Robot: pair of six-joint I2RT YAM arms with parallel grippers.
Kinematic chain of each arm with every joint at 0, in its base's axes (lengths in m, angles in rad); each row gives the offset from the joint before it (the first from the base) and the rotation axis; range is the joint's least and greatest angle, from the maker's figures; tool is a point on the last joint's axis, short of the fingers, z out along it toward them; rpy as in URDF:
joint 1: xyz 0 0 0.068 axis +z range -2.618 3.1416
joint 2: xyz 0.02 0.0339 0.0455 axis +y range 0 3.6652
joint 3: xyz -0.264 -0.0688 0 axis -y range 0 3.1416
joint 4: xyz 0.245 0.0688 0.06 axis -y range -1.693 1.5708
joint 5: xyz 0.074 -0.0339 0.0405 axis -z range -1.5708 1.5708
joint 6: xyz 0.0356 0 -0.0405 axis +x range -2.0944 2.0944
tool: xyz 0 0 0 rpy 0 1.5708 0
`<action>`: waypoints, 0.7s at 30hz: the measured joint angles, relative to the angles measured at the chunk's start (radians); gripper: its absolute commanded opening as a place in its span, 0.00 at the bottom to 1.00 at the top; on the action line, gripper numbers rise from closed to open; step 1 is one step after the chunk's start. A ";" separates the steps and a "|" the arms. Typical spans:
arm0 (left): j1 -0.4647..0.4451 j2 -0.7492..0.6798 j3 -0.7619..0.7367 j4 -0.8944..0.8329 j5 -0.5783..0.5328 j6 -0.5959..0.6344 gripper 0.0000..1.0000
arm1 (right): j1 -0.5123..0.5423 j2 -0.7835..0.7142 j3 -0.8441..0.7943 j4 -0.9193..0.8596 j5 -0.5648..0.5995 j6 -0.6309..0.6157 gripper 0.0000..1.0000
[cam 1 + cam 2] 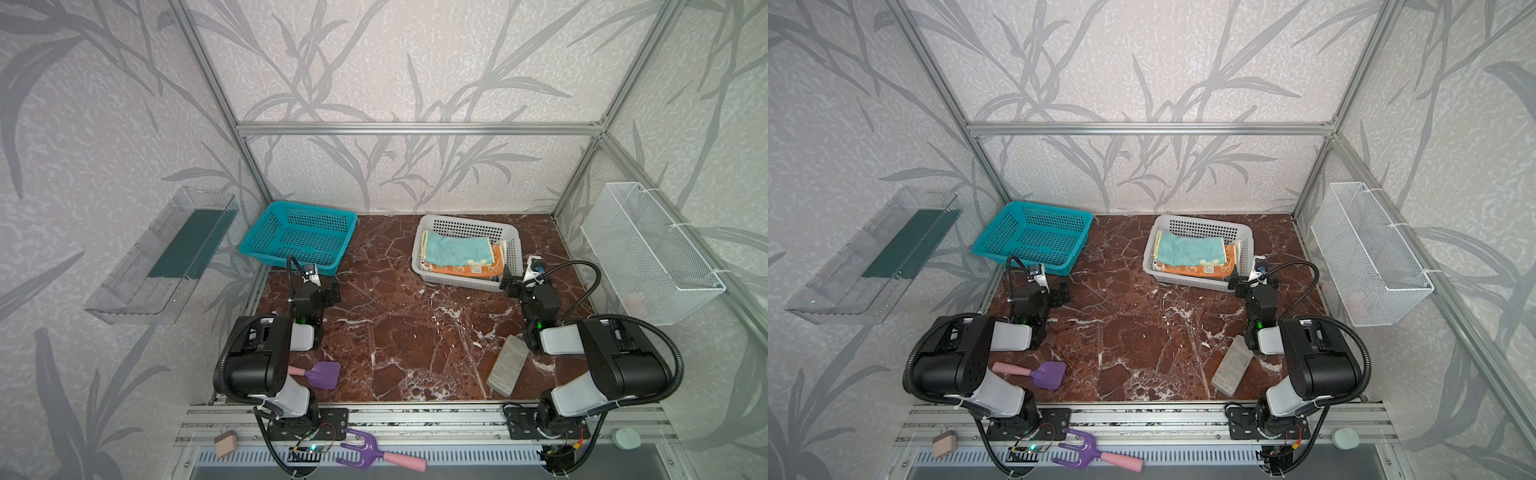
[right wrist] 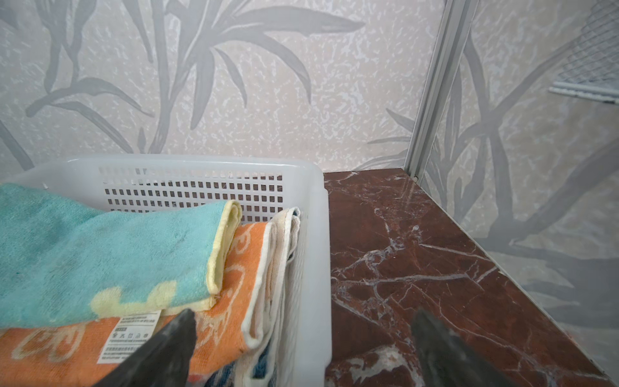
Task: Fold and stack the towels
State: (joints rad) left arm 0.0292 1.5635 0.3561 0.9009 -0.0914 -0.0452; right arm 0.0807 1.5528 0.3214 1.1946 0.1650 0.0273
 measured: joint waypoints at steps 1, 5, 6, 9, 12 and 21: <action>0.000 0.000 0.002 0.005 0.000 0.000 0.99 | 0.001 0.001 0.006 -0.008 -0.005 -0.003 0.99; 0.000 0.000 0.002 0.013 0.000 0.000 0.99 | 0.002 0.003 0.014 -0.018 -0.018 -0.014 0.99; 0.000 0.000 0.002 0.013 0.000 0.000 0.99 | 0.002 0.003 0.019 -0.026 -0.022 -0.016 0.99; 0.000 0.000 0.002 0.013 0.000 0.000 0.99 | 0.003 0.003 0.032 -0.046 -0.035 -0.023 0.99; 0.000 0.000 0.002 0.013 0.000 0.000 0.99 | 0.003 0.003 0.039 -0.056 -0.049 -0.031 0.99; 0.000 0.000 0.002 0.013 0.000 0.000 0.99 | 0.004 0.003 0.060 -0.093 -0.108 -0.055 0.99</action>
State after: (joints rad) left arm 0.0292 1.5635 0.3584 0.9138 -0.0914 -0.0452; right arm 0.0849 1.5558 0.3817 1.1019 0.0574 -0.0277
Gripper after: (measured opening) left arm 0.992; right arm 0.991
